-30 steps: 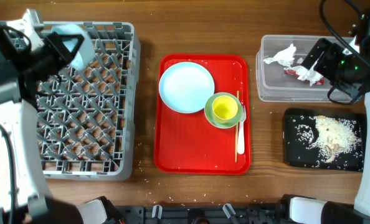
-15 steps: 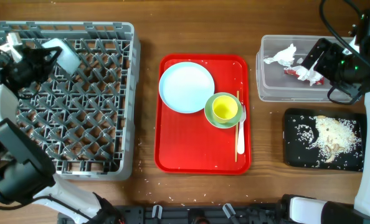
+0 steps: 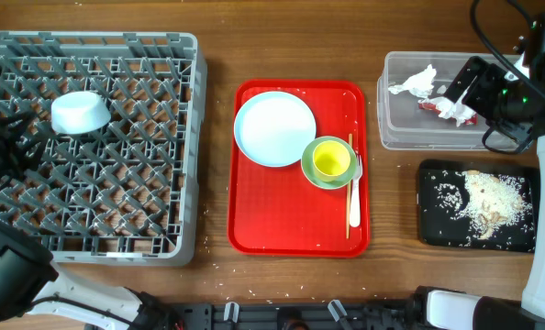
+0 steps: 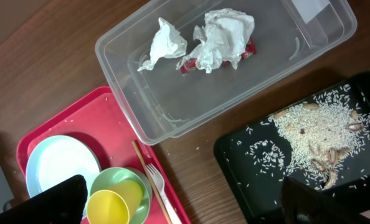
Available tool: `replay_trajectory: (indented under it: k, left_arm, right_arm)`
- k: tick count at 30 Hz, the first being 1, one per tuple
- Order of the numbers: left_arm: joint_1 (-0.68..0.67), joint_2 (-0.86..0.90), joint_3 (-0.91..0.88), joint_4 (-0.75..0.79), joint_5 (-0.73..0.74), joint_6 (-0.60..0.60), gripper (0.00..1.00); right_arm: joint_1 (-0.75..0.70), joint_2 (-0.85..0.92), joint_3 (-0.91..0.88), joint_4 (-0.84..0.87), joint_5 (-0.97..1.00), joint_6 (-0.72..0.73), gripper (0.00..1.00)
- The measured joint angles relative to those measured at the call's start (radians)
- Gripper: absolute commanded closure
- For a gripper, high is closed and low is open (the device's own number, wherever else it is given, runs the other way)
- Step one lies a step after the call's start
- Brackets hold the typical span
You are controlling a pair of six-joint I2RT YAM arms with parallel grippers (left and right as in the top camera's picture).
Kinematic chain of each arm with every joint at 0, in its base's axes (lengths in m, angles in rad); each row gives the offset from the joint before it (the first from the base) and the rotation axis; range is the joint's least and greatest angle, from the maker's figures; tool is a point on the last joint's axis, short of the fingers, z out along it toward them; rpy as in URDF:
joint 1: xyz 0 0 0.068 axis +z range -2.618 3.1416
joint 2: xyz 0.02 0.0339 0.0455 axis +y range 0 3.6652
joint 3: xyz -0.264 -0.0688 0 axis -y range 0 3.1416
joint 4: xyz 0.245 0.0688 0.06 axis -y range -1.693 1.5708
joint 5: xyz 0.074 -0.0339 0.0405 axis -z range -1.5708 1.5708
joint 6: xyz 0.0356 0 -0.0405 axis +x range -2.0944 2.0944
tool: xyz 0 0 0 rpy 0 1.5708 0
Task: Sort waste into correct bins and load items into the dishwasher rack
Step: 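Carry the light-blue bowl into the dish rack and release it, then move the left gripper back over the red tray toward the yellow cup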
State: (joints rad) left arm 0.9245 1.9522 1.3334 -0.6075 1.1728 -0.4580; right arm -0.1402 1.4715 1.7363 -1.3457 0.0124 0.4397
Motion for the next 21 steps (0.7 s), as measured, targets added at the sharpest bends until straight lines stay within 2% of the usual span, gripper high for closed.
replay_trajectory:
  k: [1, 5, 9, 10, 12, 13, 16, 21]
  left_arm:
    - [0.014, 0.0, 0.0, -0.024, 0.0, 0.0, 0.96]
    - [-0.006, -0.05, -0.001, -0.058, -0.005, 0.025, 0.96]
    - [-0.147, -0.18, -0.003, 0.092, -0.057, 0.059, 0.96]
    - [-0.198, -0.203, -0.001, 0.129, -0.119, 0.064, 0.96]
    - [-0.315, -0.219, 0.0, 0.141, -0.352, 0.074, 0.96]
    - [-0.371, -0.216, -0.001, 0.142, -0.528, 0.094, 0.96]
    - [-0.47, -0.203, -0.001, 0.19, -0.835, 0.131, 0.96]
    - [-0.483, -0.157, 0.0, 0.191, -1.035, 0.181, 0.96]
  right_arm:
    - [0.0, 0.0, 0.0, 0.0, 0.0, 0.0, 0.0]
    - [0.0, 0.0, 0.0, 0.0, 0.0, 0.0, 0.0]
    - [0.0, 0.0, 0.0, 0.0, 0.0, 0.0, 0.0]
    - [0.0, 0.0, 0.0, 0.0, 0.0, 0.0, 0.0]
    - [0.0, 0.0, 0.0, -0.001, 0.0, 0.0, 0.0]
    - [0.0, 0.0, 0.0, 0.0, 0.0, 0.0, 0.0]
    - [0.0, 0.0, 0.0, -0.001, 0.0, 0.0, 0.0]
    - [0.0, 0.0, 0.0, 0.0, 0.0, 0.0, 0.0]
